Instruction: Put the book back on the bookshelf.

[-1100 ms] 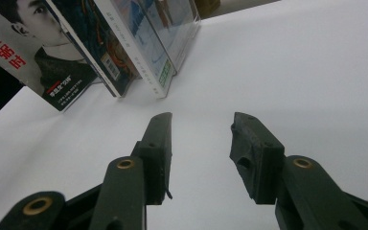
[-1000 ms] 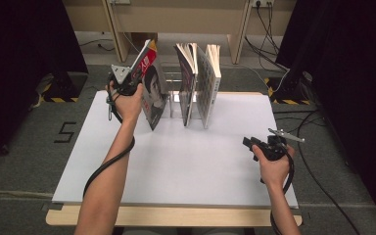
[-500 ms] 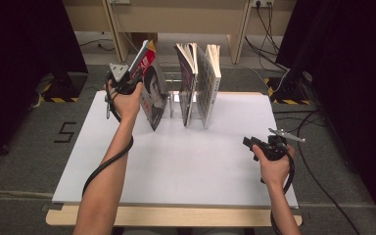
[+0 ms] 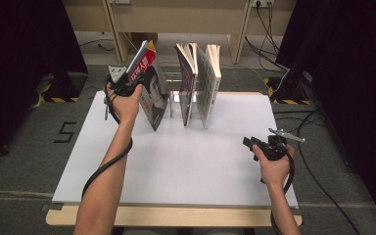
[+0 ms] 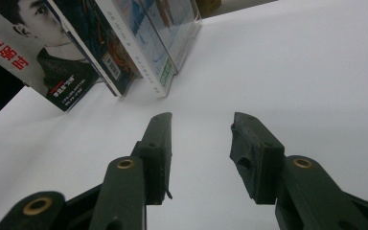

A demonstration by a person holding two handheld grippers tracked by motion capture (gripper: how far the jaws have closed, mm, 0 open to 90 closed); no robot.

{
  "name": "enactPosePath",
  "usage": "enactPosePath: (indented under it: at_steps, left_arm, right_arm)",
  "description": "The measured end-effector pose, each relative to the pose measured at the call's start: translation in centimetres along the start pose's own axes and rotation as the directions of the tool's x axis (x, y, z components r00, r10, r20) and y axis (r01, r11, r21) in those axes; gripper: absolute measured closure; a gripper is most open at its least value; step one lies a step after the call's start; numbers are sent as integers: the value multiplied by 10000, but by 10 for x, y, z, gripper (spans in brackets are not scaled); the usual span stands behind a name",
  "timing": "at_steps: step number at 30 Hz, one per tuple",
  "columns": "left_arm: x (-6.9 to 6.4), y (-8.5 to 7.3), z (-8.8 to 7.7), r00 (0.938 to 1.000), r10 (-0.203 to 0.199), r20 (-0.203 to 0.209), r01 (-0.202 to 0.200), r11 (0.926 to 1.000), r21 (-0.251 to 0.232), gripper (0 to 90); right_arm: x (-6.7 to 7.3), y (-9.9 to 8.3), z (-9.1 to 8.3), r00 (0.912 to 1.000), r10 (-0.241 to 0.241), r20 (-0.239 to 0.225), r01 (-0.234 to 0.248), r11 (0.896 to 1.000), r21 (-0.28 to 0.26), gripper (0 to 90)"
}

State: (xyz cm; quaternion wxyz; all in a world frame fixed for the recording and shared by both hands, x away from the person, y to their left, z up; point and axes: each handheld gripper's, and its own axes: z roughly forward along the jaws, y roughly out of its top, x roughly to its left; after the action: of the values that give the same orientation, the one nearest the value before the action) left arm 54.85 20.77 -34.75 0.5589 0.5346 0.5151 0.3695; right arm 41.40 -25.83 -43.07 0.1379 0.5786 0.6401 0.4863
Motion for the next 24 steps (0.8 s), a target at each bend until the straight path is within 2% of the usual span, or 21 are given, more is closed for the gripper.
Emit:
enactPosePath:
  at_steps: [9, 24]
  left_arm:
    - [2, -6, -5, 9997, -205, 93, 204, 9997, 111, 610]
    - [4, -5, -19, 9978, -614, 256, 601, 9970, 485, 501]
  right_arm:
    - [0, 0, 1, 10000, -62, -5, 62, 10000, 36, 594]
    - [1, 0, 1, 10000, -76, -23, 76, 10000, 47, 594]
